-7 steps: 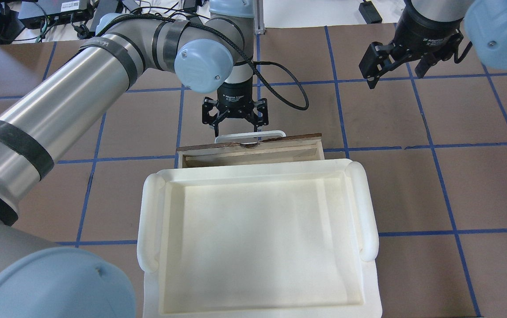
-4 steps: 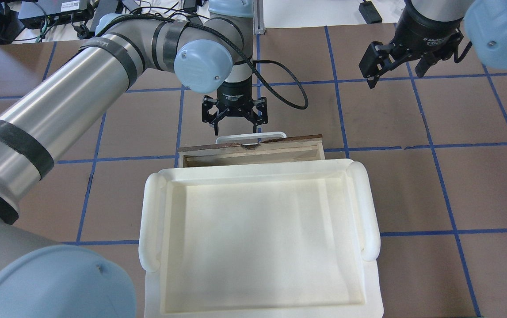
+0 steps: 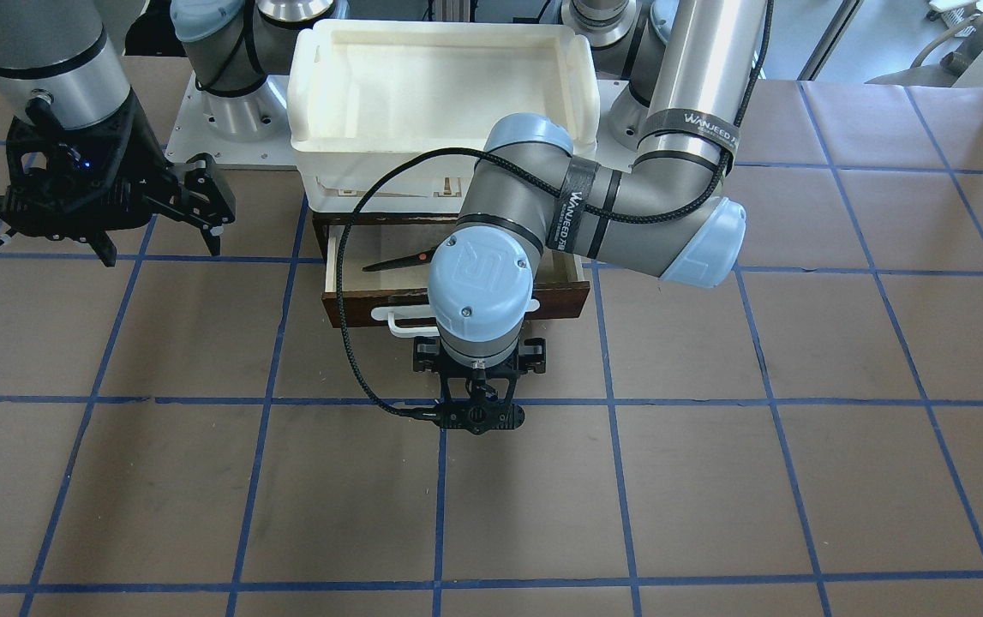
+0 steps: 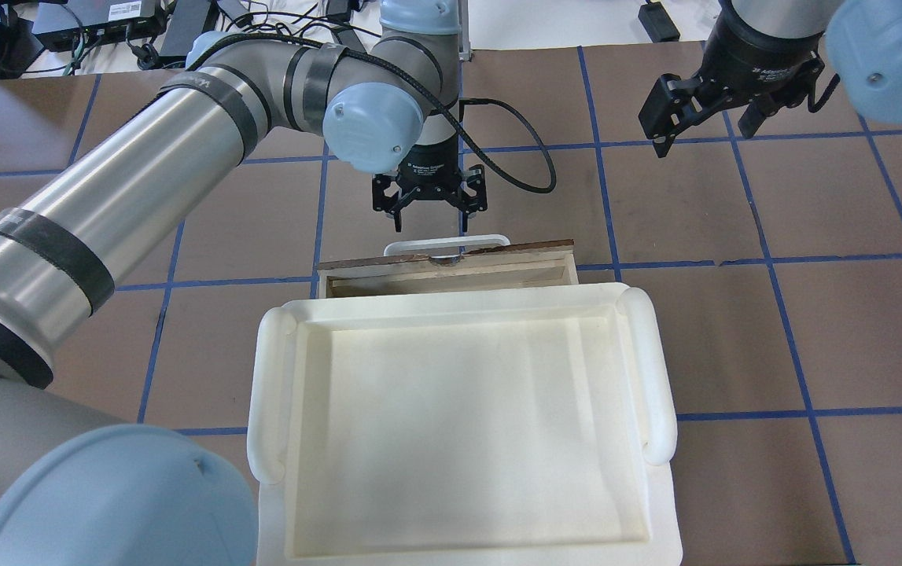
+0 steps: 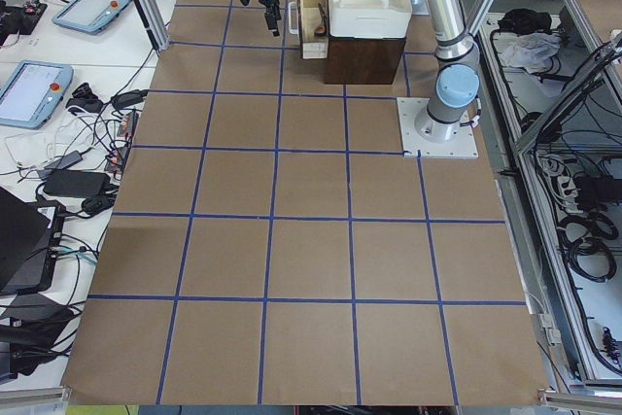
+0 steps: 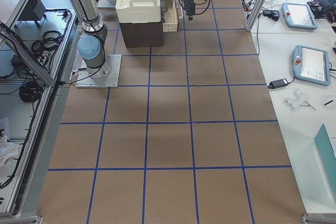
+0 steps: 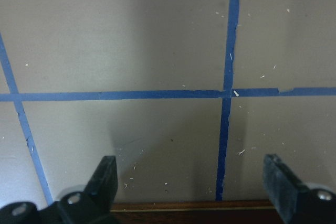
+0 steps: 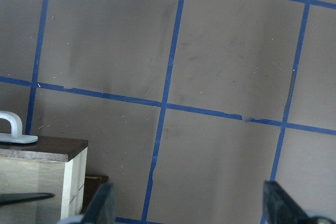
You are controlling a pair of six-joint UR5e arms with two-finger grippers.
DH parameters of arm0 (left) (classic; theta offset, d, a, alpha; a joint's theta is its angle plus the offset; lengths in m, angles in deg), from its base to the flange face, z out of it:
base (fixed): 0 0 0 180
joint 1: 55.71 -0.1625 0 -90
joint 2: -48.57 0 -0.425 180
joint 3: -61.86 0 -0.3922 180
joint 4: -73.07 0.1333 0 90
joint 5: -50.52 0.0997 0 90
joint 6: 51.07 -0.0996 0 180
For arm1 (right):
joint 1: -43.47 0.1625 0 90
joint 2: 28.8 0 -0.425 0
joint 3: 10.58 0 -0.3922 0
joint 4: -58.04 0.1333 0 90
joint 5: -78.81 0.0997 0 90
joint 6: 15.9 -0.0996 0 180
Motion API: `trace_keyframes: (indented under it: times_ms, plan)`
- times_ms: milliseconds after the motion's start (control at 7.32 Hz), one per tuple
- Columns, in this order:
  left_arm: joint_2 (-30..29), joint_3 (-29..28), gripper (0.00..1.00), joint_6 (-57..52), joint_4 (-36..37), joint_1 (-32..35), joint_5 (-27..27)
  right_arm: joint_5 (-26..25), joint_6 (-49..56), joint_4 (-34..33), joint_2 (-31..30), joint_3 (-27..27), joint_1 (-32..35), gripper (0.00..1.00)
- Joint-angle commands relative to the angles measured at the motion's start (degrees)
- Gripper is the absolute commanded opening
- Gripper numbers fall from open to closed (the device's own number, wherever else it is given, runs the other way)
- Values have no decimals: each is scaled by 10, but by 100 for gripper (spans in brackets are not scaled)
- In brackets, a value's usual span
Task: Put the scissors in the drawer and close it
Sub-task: 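Push the drawer front with the left gripper away from the robot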
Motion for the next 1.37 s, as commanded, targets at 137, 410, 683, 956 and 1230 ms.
trace_keyframes:
  times_ms: [137, 410, 683, 956, 1230]
  plan:
    - [6, 7, 100, 15, -17, 13, 1, 1, 0, -2, 0, 0, 0, 100]
    - [9, 10, 100, 15, -24, 13, 1, 0, 0, -1, 0, 0, 0, 100]
    - [14, 12, 100, 16, -25, 16, 0, 0, 0, -1, 0, 0, 0, 100]
    - [32, 28, 100, 15, -31, 17, -1, 1, 1, -3, 0, 0, 0, 100]
    - [43, 41, 100, 15, -31, 17, -1, 1, 1, -2, 1, 0, 0, 100]
